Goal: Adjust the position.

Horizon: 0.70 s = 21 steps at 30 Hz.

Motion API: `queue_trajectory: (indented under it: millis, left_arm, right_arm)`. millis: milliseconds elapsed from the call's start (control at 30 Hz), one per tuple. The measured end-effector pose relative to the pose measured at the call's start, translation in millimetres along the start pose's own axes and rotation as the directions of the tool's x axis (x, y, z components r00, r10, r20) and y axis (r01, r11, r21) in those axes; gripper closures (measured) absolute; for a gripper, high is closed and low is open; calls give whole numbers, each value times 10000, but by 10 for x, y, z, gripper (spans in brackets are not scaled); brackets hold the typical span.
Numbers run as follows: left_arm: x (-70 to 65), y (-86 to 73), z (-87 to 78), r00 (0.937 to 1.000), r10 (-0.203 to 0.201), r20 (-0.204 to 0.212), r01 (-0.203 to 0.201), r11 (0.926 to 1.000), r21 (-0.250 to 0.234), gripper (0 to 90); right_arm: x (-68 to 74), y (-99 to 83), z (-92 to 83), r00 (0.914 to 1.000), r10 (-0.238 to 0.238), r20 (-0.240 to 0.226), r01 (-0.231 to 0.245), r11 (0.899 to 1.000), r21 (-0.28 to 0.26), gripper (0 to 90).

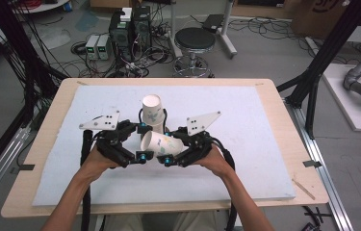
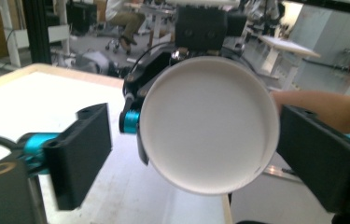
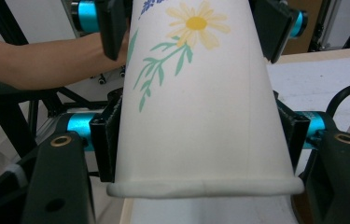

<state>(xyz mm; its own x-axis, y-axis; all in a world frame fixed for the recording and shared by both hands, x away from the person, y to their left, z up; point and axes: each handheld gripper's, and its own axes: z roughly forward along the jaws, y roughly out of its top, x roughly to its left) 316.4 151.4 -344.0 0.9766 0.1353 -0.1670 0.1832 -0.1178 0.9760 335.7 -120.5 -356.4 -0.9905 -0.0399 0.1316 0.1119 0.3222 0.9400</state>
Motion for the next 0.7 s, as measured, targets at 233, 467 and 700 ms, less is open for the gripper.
queue_trajectory:
  millis: [233,467,700]
  left_arm:
    - [2,-1,-12,9999,-9,-117,9,10000,-2,76]
    - [-19,9,-84,9994,11,-352,15,9972,752,77]
    - [-39,56,-198,9969,242,-754,-113,9859,1670,79]
  right_arm:
    - [2,0,-9,10000,-18,24,18,10000,-18,347]
    - [1,-3,-71,9998,34,192,-32,9999,-96,346]
    - [3,-3,-114,9993,101,350,-106,9998,163,346]
